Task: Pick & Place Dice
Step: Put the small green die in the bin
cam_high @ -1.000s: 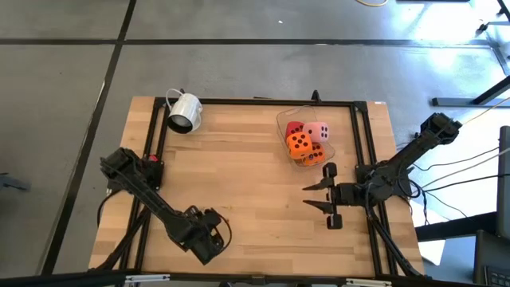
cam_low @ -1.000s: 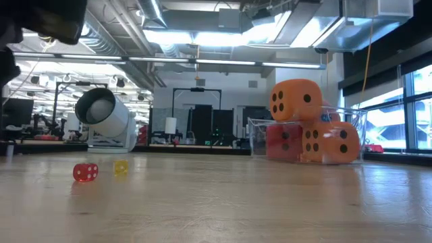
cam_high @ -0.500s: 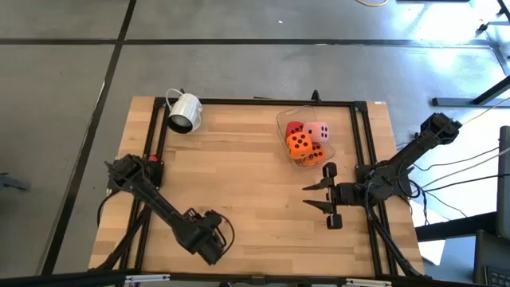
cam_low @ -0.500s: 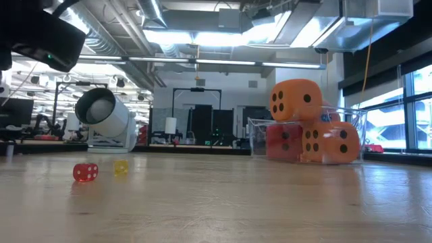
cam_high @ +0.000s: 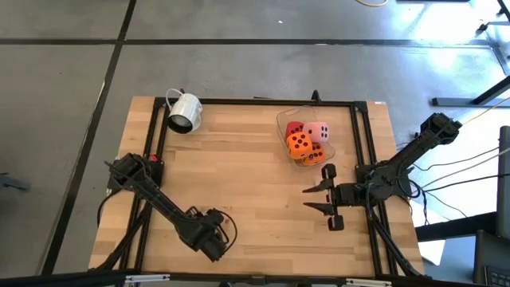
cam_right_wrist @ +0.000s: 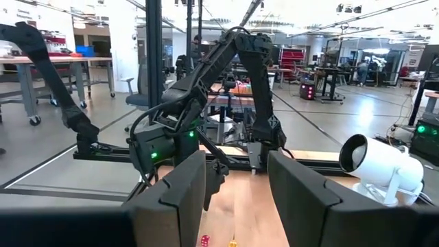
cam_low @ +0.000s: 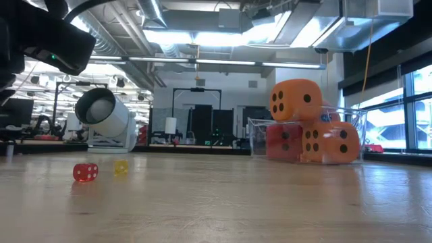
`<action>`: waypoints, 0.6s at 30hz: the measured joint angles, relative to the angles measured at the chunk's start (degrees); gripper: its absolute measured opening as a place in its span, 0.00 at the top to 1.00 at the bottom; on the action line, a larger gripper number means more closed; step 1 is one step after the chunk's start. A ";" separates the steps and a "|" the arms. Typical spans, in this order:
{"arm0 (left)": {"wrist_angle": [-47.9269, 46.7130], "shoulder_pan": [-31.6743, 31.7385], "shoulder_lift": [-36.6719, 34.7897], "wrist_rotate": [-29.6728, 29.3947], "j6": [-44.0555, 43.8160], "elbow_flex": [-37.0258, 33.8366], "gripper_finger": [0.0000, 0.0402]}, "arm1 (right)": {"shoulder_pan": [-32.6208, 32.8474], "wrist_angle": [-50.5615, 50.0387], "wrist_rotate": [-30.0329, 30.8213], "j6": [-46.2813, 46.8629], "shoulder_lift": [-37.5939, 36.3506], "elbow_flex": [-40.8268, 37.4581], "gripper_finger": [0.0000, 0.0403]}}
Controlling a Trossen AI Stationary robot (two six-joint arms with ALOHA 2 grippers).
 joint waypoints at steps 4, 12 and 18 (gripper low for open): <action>0.10 0.07 0.00 0.01 0.11 -0.02 0.27 | 0.00 0.00 -0.22 0.00 0.00 0.00 0.60; 0.41 0.80 0.00 1.91 0.90 -0.04 0.27 | 0.00 0.00 -0.40 0.00 0.00 0.02 0.60; 2.30 2.18 0.03 2.97 4.14 -0.15 0.27 | 0.00 0.00 -0.40 0.00 0.00 0.02 0.60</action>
